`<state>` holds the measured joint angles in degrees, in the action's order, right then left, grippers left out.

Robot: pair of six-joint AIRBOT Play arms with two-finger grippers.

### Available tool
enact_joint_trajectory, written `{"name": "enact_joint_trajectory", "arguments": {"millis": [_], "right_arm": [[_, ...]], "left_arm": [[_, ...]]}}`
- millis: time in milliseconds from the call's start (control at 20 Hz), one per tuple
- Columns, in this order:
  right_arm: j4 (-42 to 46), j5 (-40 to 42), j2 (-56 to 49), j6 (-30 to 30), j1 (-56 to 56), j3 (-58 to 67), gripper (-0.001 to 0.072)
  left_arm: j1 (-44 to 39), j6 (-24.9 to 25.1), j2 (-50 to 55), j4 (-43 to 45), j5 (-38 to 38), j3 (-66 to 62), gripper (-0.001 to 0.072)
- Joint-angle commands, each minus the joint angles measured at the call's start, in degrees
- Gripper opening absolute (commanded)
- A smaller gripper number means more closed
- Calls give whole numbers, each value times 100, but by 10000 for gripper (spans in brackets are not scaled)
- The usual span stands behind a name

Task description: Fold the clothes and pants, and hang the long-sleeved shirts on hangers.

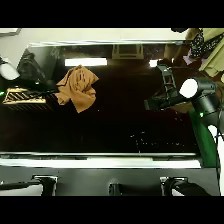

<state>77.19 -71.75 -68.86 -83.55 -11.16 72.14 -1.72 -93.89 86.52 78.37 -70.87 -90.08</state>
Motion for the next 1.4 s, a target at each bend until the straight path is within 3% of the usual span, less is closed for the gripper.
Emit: {"name": "enact_joint_trajectory", "arguments": {"millis": [0,200,300,500,550,600,650,700,900,1100,1250,1350], "right_arm": [[2,-15,4,-2,-4,4,67],[0,-31,4,-4,-4,4,219],[-2,-28,4,-7,-4,4,228],[-2,-24,4,-219,-4,4,228],[0,-9,4,-289,-4,4,229],[0,-7,4,-286,-7,4,229],[0,-9,4,-286,-4,4,229],[-2,-20,4,-286,-4,4,229],[22,-280,7,-446,-4,4,230],[192,-811,195,-588,-4,4,230],[758,-1268,603,-785,-4,4,230],[1196,-1637,949,-824,-4,4,252]], "left_arm": [[-350,-20,1416,297,358,-1023,674],[-490,-205,2662,341,715,-1947,674],[-476,-431,3115,341,780,-2304,674],[-490,-431,3574,337,789,-2616,667],[-492,-407,3595,337,785,-2616,631],[-492,-363,3602,330,745,-2616,446],[-492,-363,3576,310,623,-2618,150],[-490,-299,3504,286,415,-2623,14],[-516,-4,2800,57,-544,-2618,11],[-927,-13,1923,-1005,-1261,-2592,11],[-1692,-516,1786,-1958,-1152,-2592,11],[-2358,-863,1853,-2481,-599,-2592,11]]}}
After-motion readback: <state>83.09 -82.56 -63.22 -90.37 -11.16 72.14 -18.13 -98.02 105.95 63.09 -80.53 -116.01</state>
